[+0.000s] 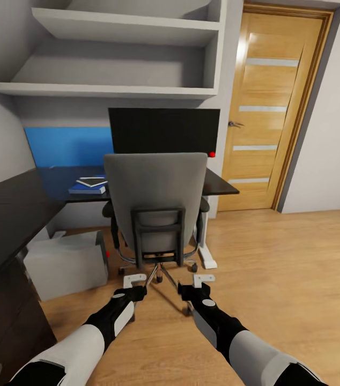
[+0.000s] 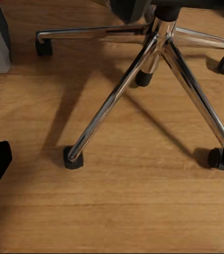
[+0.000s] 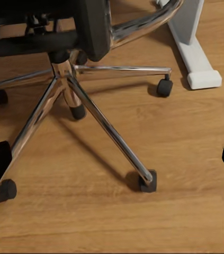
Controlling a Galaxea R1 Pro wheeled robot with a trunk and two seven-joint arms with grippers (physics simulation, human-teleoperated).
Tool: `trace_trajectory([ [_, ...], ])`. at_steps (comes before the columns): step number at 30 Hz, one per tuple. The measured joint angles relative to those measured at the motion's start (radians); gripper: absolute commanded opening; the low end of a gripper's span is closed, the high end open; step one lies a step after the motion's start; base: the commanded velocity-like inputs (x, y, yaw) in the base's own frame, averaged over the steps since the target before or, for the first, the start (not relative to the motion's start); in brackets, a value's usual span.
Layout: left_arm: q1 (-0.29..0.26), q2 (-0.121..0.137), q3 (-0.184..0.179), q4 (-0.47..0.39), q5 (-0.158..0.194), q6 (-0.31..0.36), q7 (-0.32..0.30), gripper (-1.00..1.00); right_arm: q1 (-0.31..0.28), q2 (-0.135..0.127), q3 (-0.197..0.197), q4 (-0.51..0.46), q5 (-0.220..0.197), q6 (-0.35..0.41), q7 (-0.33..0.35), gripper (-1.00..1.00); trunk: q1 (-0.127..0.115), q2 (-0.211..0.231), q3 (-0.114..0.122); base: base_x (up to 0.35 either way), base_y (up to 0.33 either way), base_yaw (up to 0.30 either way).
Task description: In the bedroom, organize the workspace by keeping the computer under the desk, ensuring the monitor is on the desk, placing the keyboard on the desk next to the monitor, placing the mouse on the desk next to the keyboard, moving the folder from the swivel chair onto the desk next to the mouse, stacking the notebook on top of the folder with the pen on top of the notebook, and positioning the swivel chair next to the desk.
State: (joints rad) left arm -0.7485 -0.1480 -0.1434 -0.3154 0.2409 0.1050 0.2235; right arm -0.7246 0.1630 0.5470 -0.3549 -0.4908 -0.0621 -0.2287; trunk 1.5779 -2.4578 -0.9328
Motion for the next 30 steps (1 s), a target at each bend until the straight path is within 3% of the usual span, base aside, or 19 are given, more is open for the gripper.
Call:
trace_trajectory([
  [9,0.0,0.006,0.004,0.023,0.007,0.003,0.001,1.0,0.018,-0.008,-0.004,0.025,0.001,-0.005,-0.004,1.0,-0.035,0.063,0.028,-0.11,0.0,0.0],
  [10,0.001,0.01,0.005,0.12,0.009,-0.004,0.004,1.0,0.042,-0.011,-0.005,0.107,0.002,-0.08,-0.004,1.0,-0.039,0.07,0.031,-0.005,0.0,0.0],
  [12,0.0,0.009,0.004,0.211,0.007,-0.008,0.007,1.0,0.05,-0.012,-0.005,0.205,0.001,-0.172,-0.005,1.0,-0.047,0.084,0.037,-0.003,0.0,0.0],
  [15,0.002,0.008,0.004,0.274,0.007,-0.024,0.008,1.0,0.059,-0.015,-0.005,0.33,0.001,-0.292,-0.006,1.0,-0.058,0.105,0.047,0.0,0.0,0.0],
  [18,0.043,0.011,0.005,0.289,0.007,-0.064,0.01,1.0,0.112,-0.037,-0.004,0.36,0.001,-0.336,-0.007,1.0,-0.07,0.126,0.056,0.0,0.0,0.0],
  [20,0.122,0.016,0.006,0.291,0.005,-0.123,0.01,1.0,0.162,-0.058,-0.004,0.369,0.002,-0.35,-0.007,1.0,-0.077,0.14,0.062,0.0,0.0,0.0],
  [21,0.183,0.023,0.007,0.292,0.004,-0.188,0.009,1.0,0.181,-0.065,-0.003,0.372,0.002,-0.352,-0.007,1.0,-0.081,0.147,0.066,0.0,0.0,0.0],
  [24,0.244,0.034,0.006,0.293,0.003,-0.261,0.008,1.0,0.223,-0.08,-0.005,0.374,0.001,-0.351,-0.014,1.0,-0.093,0.168,0.075,0.0,0.0,0.0],
  [30,0.282,0.038,0.003,0.293,0.001,-0.284,0.006,1.0,0.272,-0.101,-0.002,0.376,0.002,-0.35,-0.019,1.0,-0.116,0.21,0.094,0.0,0.0,0.0],
])
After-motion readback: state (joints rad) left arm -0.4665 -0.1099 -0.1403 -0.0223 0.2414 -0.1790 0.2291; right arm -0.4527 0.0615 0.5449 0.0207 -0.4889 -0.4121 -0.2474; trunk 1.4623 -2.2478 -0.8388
